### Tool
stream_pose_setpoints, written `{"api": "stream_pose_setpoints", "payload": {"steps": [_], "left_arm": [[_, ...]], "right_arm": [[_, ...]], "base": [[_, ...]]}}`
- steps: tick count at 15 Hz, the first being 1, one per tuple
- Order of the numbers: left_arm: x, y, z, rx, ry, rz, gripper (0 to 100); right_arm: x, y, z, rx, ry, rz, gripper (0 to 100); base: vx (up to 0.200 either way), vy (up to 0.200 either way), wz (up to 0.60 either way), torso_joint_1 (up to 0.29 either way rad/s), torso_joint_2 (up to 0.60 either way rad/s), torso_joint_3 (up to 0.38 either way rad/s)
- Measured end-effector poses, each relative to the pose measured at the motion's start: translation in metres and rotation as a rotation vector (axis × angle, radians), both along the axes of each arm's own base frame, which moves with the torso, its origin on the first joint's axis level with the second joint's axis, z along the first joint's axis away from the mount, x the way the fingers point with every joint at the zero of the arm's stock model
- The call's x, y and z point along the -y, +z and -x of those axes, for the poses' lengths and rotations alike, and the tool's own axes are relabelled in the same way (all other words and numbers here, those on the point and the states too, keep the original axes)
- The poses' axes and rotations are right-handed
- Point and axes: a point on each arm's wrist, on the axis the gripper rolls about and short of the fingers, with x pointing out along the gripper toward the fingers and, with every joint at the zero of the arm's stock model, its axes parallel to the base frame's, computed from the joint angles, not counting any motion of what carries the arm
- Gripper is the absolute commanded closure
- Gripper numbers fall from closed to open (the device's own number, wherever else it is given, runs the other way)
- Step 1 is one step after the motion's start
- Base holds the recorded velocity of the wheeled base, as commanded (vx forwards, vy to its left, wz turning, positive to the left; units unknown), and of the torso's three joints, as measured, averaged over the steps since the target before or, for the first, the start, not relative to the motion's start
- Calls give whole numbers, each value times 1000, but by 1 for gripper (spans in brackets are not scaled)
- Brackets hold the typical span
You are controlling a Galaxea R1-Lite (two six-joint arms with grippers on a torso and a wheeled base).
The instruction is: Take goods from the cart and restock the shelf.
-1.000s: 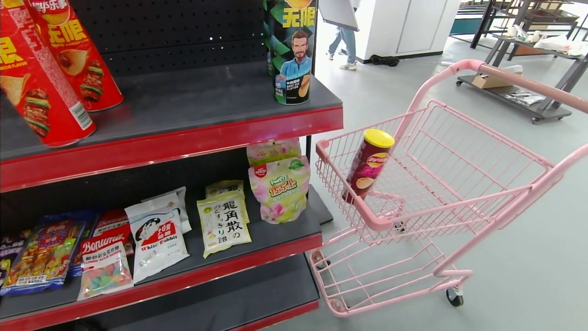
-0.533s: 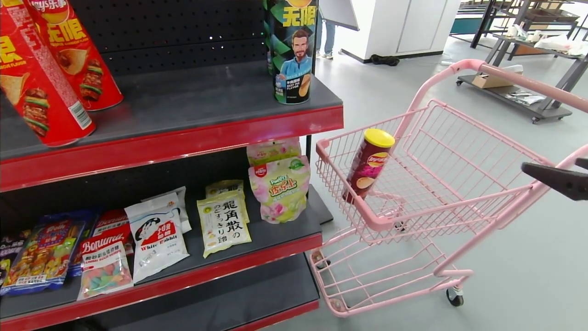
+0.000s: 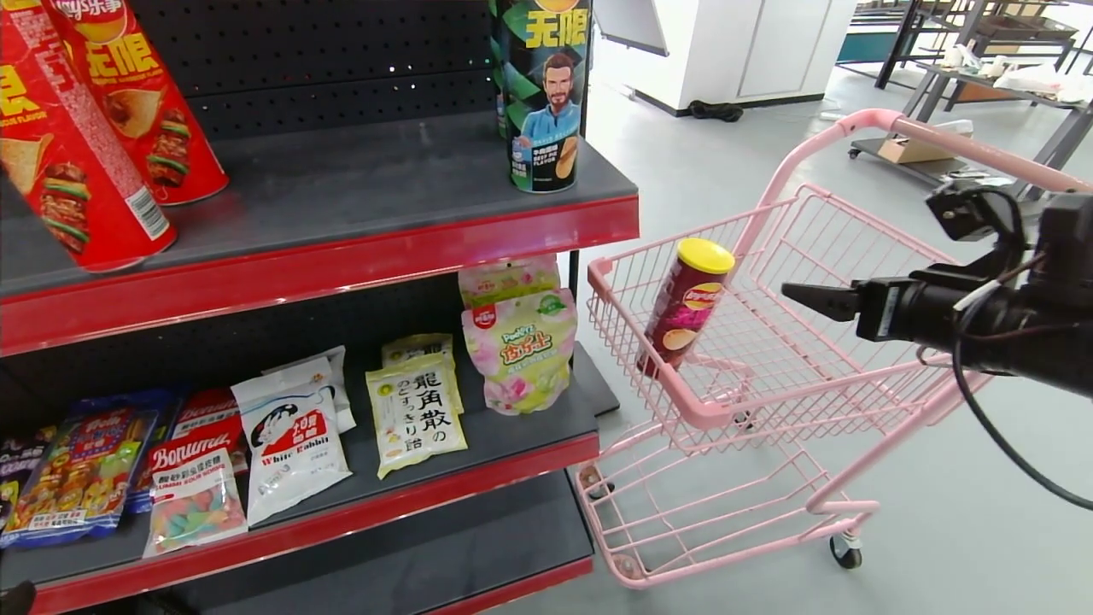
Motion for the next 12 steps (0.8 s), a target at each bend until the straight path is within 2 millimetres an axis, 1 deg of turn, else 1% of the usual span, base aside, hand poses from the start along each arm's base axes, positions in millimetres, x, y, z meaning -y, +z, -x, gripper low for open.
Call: {"api": "stream_pose_setpoints", "payload": {"steps": [2,4,7,12], "left_arm": [[1,0,-3,-12,1,-3,0],[1,0,-4,-19,6,-5,0],[1,3,-4,-12,11,-5,0],[1,9,-6,-8,10,-7,0]], "right_arm": [[-11,-10,-17,1,27,-13,0],[-20,-20,-35,56,50,-20,0],[-34,-38,-45,19,86,-19,0],[-50,-48,-59,1,123,-17,0]], "base": [[0,0,0,0,0,0],[0,0,0,0,0,0],[0,0,0,0,0,0],[0,0,0,0,0,0]]}}
